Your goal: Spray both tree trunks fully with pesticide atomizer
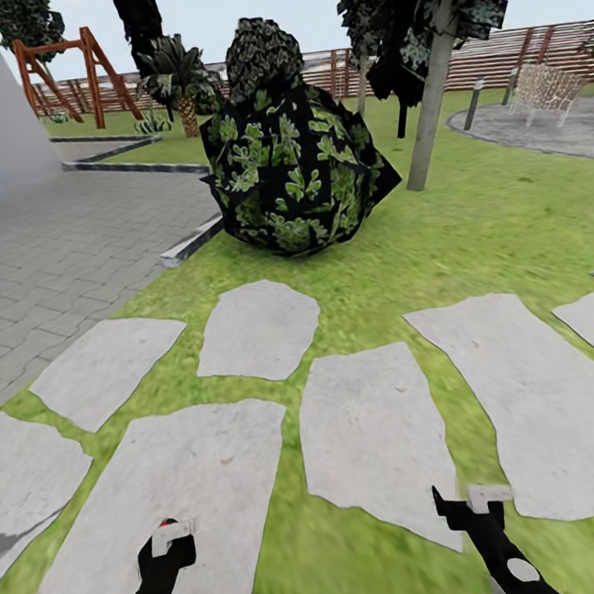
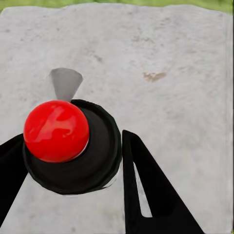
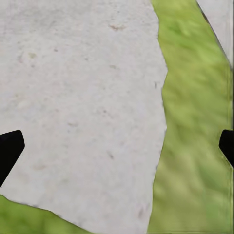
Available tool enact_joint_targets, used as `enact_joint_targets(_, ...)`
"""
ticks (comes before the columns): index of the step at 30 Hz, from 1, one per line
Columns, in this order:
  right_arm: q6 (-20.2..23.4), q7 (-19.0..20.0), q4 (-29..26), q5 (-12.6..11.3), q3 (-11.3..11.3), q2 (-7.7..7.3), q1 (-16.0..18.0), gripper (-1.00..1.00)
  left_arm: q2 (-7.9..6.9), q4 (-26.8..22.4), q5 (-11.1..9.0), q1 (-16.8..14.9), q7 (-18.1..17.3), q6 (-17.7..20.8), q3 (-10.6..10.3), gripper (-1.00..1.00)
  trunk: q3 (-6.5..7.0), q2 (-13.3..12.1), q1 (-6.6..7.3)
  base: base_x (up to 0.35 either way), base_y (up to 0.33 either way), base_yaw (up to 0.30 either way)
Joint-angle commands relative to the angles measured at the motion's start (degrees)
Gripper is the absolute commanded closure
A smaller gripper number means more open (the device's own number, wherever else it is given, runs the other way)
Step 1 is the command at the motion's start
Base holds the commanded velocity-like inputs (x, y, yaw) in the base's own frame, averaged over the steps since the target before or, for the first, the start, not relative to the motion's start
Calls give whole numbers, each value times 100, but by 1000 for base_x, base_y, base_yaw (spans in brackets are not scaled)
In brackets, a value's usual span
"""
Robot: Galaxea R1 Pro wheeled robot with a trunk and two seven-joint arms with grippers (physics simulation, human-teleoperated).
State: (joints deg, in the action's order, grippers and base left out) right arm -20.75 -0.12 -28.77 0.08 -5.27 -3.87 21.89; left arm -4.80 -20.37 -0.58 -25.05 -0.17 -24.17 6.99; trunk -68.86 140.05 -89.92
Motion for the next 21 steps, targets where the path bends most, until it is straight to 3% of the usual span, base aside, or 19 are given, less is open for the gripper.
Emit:
enact_joint_targets(1,-2,4,-1,0,0,0,0,-100,-1,0,-1,0,-2,0,-1,100,22,-42,22,0,0,-257)
enact_joint_targets(11,0,25,-15,-5,0,0,0,-100,-6,-10,-15,0,-26,5,-3,100,210,-443,242,0,0,-292)
enact_joint_targets(21,1,29,18,2,0,0,0,-100,11,5,26,3,0,-9,0,100,245,-443,242,0,0,-296)
